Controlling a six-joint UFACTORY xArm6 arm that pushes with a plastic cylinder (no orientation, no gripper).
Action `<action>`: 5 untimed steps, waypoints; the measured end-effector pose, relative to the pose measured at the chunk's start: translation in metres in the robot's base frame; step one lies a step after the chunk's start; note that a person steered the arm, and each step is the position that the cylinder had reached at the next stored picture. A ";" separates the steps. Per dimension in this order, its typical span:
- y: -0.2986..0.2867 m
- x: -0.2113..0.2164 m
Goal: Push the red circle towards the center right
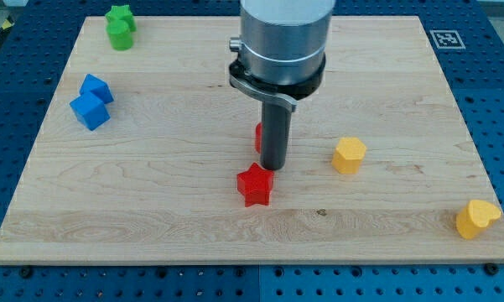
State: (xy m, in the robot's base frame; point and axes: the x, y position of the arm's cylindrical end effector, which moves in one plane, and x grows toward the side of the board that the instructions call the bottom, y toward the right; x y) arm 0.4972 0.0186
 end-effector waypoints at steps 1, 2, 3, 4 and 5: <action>0.000 -0.022; -0.023 -0.021; -0.062 -0.028; -0.033 -0.045; -0.010 -0.045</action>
State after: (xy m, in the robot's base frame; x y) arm 0.4519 0.0089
